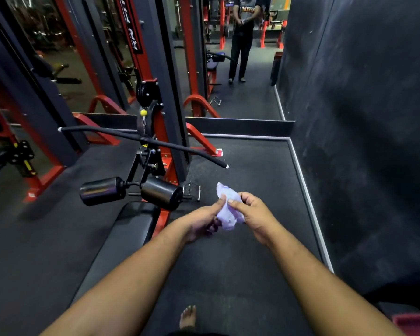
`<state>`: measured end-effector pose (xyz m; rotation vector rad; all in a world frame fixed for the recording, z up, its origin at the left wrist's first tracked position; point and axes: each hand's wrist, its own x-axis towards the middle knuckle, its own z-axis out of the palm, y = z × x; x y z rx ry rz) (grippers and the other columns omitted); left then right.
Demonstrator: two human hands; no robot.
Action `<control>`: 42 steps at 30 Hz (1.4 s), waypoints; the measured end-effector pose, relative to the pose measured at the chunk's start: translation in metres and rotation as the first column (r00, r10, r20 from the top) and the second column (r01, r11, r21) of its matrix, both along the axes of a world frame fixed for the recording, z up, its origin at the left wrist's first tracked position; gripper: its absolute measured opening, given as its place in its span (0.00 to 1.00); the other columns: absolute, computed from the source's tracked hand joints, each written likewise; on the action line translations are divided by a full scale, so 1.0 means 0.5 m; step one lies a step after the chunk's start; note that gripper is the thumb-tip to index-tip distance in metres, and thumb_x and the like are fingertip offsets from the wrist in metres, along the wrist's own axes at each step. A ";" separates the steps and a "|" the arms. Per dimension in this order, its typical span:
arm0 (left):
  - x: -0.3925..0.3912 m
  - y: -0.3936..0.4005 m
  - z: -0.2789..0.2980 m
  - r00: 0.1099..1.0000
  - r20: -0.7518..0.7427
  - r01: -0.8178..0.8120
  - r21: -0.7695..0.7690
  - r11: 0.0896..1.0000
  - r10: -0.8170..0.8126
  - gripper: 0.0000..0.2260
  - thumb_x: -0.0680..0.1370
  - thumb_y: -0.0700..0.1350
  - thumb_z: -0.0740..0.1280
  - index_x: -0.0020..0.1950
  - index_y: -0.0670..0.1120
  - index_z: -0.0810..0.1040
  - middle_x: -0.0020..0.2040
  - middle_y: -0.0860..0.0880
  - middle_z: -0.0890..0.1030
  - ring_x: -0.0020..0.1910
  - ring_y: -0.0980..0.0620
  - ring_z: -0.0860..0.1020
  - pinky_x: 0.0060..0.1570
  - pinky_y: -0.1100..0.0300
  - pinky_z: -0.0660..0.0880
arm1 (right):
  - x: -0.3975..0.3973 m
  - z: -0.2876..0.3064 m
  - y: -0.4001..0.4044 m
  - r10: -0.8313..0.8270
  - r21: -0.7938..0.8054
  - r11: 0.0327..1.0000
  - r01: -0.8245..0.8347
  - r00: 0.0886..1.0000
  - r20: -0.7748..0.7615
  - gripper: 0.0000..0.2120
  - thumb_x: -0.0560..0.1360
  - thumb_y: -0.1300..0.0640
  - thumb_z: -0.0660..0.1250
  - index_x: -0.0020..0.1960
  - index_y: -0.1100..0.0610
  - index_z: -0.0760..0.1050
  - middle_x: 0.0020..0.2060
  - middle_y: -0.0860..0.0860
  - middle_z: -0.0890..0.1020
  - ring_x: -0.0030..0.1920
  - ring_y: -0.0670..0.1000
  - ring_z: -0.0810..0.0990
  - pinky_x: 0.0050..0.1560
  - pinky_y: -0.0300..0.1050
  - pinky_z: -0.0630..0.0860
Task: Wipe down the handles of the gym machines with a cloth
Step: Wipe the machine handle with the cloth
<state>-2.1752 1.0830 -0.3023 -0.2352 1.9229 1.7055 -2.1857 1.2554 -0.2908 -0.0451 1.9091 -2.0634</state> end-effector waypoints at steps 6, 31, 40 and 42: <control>-0.066 -0.032 -0.017 0.955 -0.195 -0.187 0.189 0.964 0.223 0.10 0.75 0.53 0.75 0.38 0.51 0.79 0.39 0.52 0.81 0.41 0.53 0.75 0.45 0.56 0.68 | -0.054 -0.018 0.013 -0.103 0.173 0.978 0.118 0.990 -0.095 0.07 0.77 0.58 0.74 0.49 0.62 0.79 0.39 0.55 0.84 0.39 0.51 0.80 0.41 0.51 0.79; -0.333 -0.304 -0.053 0.987 0.131 0.026 0.419 0.908 -0.088 0.33 0.75 0.77 0.53 0.43 0.50 0.80 0.39 0.50 0.77 0.33 0.55 0.71 0.33 0.61 0.66 | -0.357 0.036 -0.293 -0.045 -0.170 0.983 0.069 0.989 0.144 0.20 0.77 0.56 0.72 0.68 0.59 0.75 0.60 0.61 0.83 0.58 0.61 0.83 0.58 0.58 0.81; -0.459 -0.352 -0.063 0.886 0.083 -0.419 0.568 0.709 0.457 0.22 0.78 0.49 0.71 0.68 0.38 0.78 0.65 0.36 0.81 0.64 0.40 0.80 0.68 0.44 0.75 | -0.492 0.014 -0.284 -0.223 -0.159 0.957 0.241 0.967 0.121 0.17 0.78 0.61 0.71 0.66 0.54 0.74 0.42 0.50 0.83 0.29 0.47 0.75 0.27 0.40 0.72; -0.486 -0.349 -0.061 0.870 0.049 -0.440 0.528 0.726 0.491 0.22 0.77 0.54 0.73 0.65 0.40 0.79 0.58 0.37 0.83 0.53 0.41 0.83 0.52 0.49 0.82 | -0.524 -0.009 -0.277 -0.287 -0.253 0.908 0.334 0.936 0.205 0.11 0.80 0.55 0.69 0.61 0.52 0.75 0.42 0.49 0.82 0.33 0.46 0.76 0.32 0.41 0.74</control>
